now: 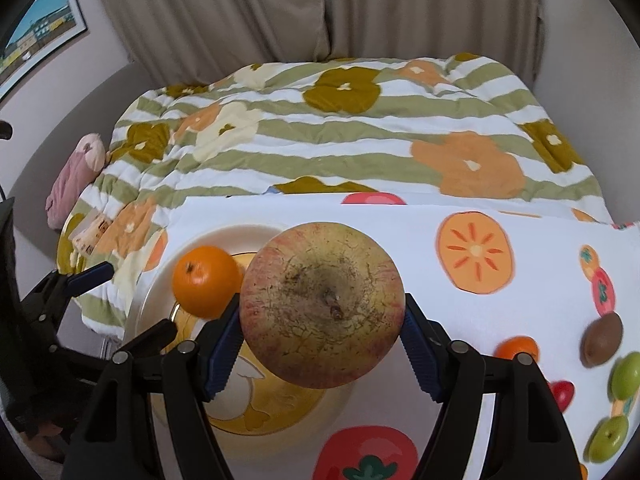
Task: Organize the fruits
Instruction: 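Carry the mandarin and apple with both tools over the duck plate, then open both tools to release mandarin and apple onto the plate, withdraw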
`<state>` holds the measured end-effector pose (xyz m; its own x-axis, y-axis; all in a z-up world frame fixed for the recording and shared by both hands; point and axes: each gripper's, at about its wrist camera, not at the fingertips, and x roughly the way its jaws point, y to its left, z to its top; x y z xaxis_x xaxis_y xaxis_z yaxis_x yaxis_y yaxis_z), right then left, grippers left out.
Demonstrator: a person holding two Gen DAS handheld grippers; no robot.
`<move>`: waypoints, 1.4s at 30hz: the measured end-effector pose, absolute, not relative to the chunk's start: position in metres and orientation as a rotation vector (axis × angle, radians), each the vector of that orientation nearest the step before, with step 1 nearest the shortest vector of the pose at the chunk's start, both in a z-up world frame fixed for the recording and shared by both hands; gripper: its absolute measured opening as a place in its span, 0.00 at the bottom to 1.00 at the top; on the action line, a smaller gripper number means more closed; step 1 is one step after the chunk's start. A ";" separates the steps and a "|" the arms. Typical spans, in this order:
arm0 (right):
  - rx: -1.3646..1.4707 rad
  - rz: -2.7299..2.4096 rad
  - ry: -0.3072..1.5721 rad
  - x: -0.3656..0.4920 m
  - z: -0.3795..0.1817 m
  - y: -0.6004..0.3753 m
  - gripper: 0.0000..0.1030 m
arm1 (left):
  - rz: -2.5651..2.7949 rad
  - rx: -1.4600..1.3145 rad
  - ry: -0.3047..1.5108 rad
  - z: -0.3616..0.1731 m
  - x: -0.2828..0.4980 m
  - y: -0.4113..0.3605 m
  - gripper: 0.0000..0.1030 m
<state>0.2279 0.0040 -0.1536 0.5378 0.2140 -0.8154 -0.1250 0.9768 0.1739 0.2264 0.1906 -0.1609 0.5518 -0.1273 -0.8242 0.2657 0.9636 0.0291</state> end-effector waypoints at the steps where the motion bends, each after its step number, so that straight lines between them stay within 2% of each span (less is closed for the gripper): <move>1: 0.089 0.219 0.983 0.231 -0.156 0.009 0.67 | -0.224 0.153 0.962 -0.161 0.224 0.194 1.00; 19: -0.103 0.337 0.959 0.244 -0.185 0.043 0.68 | -0.201 0.117 0.978 -0.171 0.210 0.214 1.00; 25: -0.074 0.329 0.966 0.242 -0.188 0.039 0.68 | -0.207 0.126 0.974 -0.169 0.210 0.212 1.00; 26: -0.074 0.328 0.955 0.241 -0.187 0.039 0.73 | -0.207 0.127 0.973 -0.168 0.209 0.212 1.00; 27: -0.065 0.325 0.933 0.239 -0.183 0.037 0.89 | -0.205 0.125 0.974 -0.168 0.209 0.213 1.00; 28: -0.051 0.321 0.903 0.237 -0.179 0.035 0.97 | -0.204 0.124 0.974 -0.168 0.208 0.213 1.00; 29: -0.040 0.320 0.882 0.236 -0.175 0.033 1.00 | -0.202 0.120 0.976 -0.167 0.208 0.214 1.00; 42: -0.038 0.316 0.920 0.228 -0.155 0.030 1.00 | -0.134 0.114 0.970 -0.151 0.201 0.211 1.00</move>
<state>0.2276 0.0296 -0.1545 0.5631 0.2527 -0.7868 -0.2846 0.9532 0.1024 0.2010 0.2106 -0.1513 0.5582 -0.0624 -0.8274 0.1643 0.9857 0.0365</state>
